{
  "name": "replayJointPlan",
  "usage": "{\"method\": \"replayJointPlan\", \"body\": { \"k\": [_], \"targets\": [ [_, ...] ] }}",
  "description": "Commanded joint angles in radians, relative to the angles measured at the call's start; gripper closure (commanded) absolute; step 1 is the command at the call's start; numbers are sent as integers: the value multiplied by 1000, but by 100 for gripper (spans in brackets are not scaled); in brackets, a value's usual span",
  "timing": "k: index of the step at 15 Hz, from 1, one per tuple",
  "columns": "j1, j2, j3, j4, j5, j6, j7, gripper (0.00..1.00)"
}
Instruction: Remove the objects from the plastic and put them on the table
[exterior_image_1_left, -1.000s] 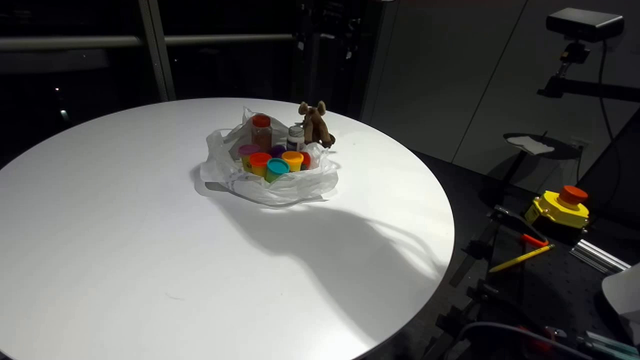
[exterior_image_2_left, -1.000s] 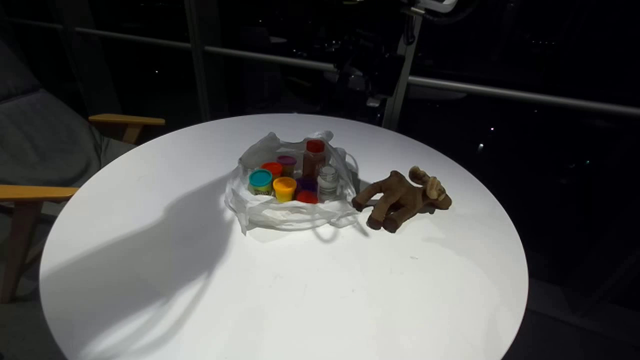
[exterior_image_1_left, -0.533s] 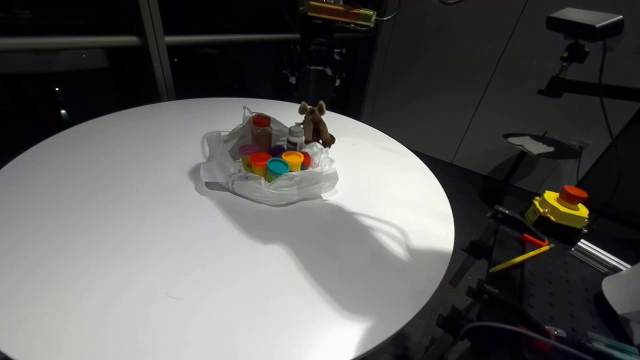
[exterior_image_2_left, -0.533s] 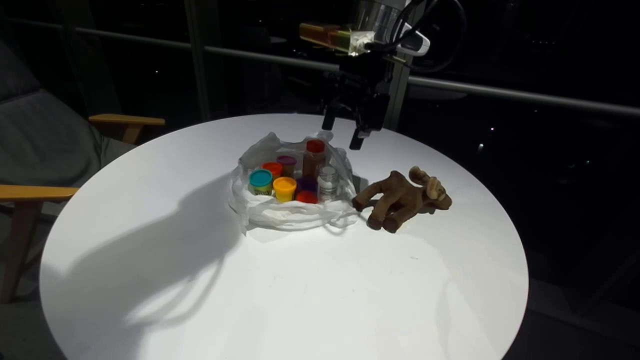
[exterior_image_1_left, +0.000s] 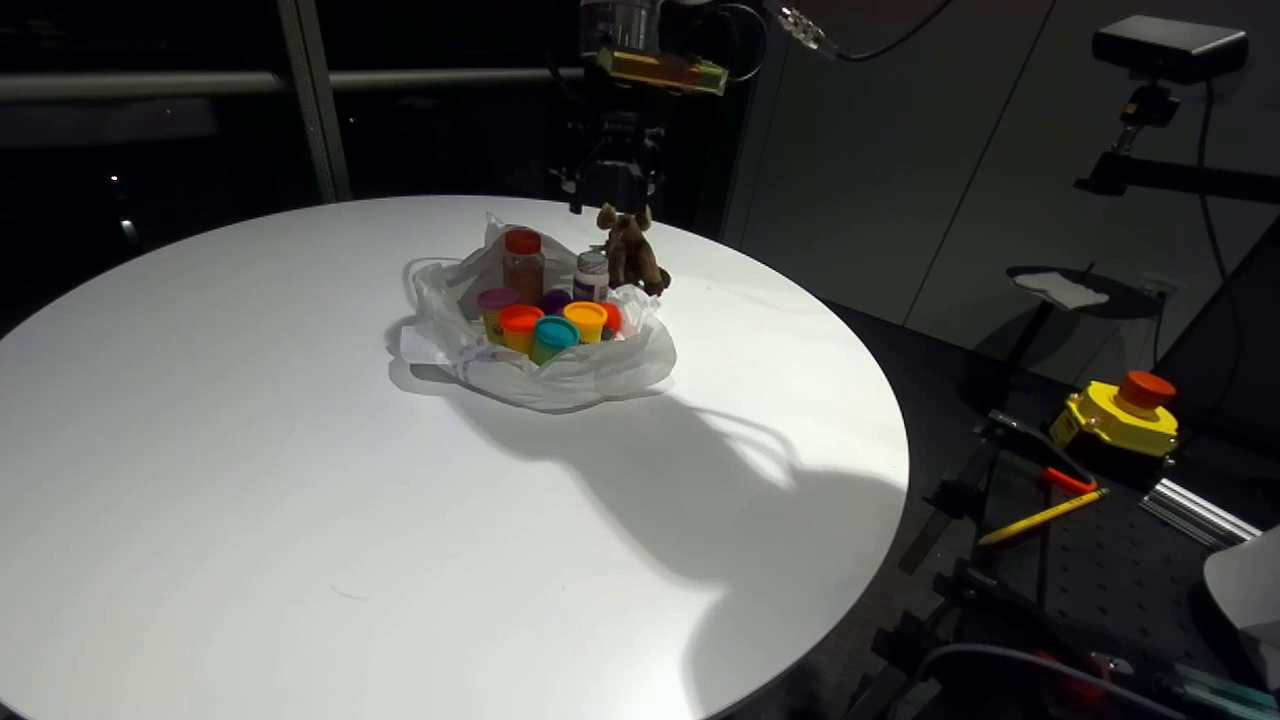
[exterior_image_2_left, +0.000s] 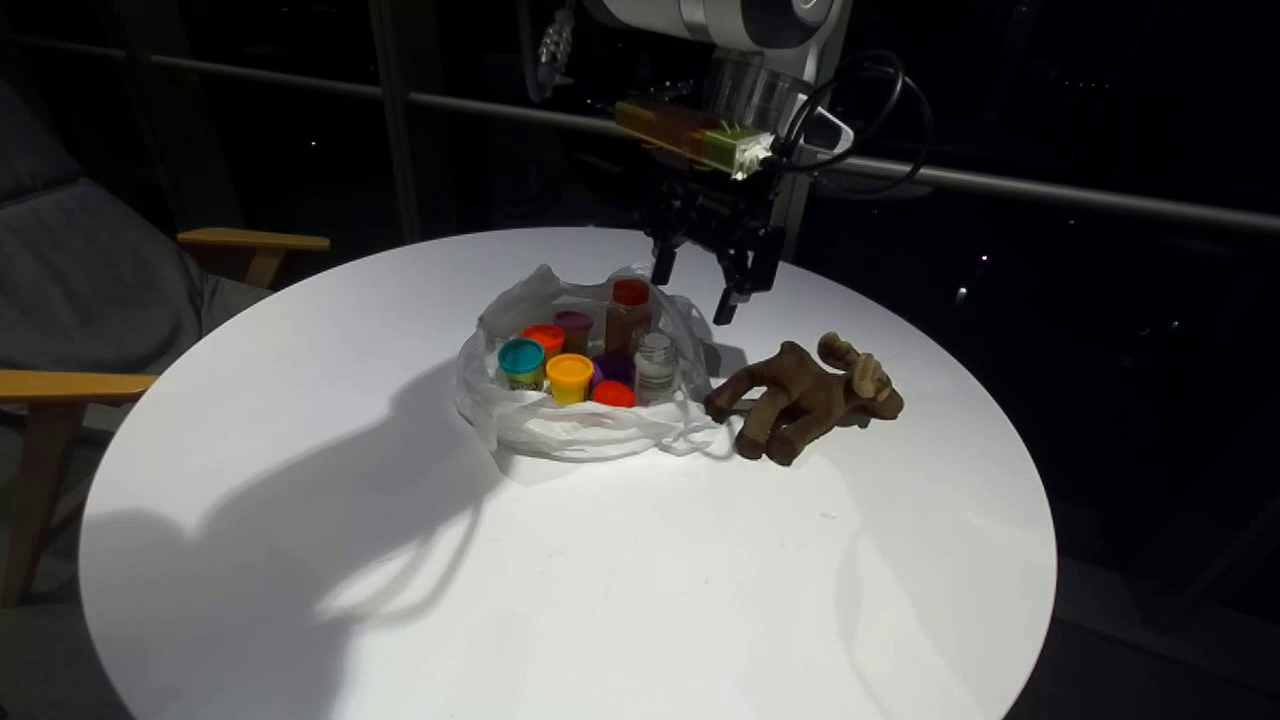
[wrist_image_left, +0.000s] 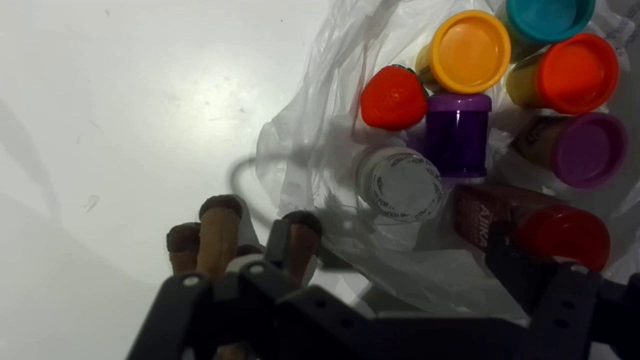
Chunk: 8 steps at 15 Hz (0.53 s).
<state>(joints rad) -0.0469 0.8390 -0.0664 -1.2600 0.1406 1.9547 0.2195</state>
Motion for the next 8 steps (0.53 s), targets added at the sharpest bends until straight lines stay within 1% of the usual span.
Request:
{"method": "replayJointPlan", "body": {
  "k": [1, 8],
  "targets": [
    [-12, 83, 22, 125, -7, -60, -36, 0],
    [-10, 161, 25, 206, -14, -121, -51, 0]
  ]
}}
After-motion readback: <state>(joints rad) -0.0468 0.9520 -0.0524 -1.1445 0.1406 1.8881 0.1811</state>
